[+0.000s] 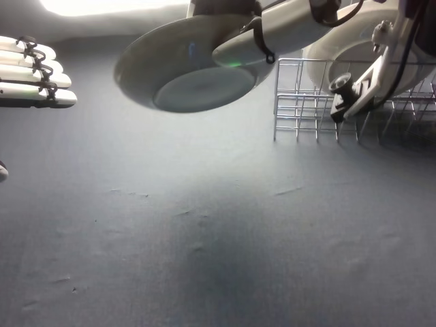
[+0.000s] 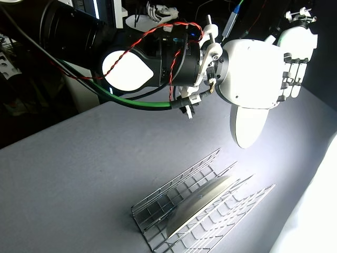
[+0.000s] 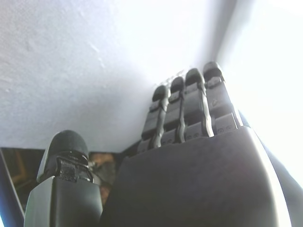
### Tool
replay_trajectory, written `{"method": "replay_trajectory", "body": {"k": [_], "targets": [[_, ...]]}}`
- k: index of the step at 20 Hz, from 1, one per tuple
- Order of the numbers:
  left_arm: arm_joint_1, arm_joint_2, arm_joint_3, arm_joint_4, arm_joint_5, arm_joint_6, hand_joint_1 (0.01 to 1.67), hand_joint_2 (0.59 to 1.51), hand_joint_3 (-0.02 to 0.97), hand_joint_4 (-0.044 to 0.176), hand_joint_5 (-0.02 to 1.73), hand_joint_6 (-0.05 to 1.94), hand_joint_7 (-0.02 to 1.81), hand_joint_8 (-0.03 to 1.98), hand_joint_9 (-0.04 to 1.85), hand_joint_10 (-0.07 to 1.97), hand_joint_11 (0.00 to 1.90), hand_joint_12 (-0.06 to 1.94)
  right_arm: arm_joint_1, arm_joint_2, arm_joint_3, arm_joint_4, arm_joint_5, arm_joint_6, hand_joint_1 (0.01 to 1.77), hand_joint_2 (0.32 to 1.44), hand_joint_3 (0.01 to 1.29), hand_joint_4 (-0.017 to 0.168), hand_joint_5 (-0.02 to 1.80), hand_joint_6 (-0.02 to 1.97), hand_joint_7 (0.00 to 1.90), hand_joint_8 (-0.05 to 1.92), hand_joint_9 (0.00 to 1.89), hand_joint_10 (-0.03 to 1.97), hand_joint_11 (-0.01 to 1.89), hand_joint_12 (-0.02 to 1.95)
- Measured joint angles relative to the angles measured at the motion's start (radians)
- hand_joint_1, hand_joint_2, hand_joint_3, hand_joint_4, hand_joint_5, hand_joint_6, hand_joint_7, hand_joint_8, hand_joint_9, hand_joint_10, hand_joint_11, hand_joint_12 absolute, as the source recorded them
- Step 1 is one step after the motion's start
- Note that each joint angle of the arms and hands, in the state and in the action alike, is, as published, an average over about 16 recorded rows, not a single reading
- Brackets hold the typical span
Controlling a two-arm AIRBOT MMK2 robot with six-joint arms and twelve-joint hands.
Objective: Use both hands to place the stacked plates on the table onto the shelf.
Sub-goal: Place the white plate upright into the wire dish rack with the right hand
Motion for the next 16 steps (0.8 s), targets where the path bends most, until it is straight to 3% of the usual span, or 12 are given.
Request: {"method": "replay_trajectory", "body": {"k": [16], "targets": [[-0.003, -0.004, 0.004, 0.007, -0.011, -0.007, 0.01, 1.173, 0.019, 0.004, 0.02, 0.01, 0.02, 0.00, 0.02, 0.02, 0.01, 0.01, 0.037, 0.068, -0.027, 0.231, -0.081, 0.003, 1.28, 0.97, 0.01, -0.008, 1.05, 0.54, 1.14, 1.01, 1.17, 1.29, 0.93, 1.72]]}}
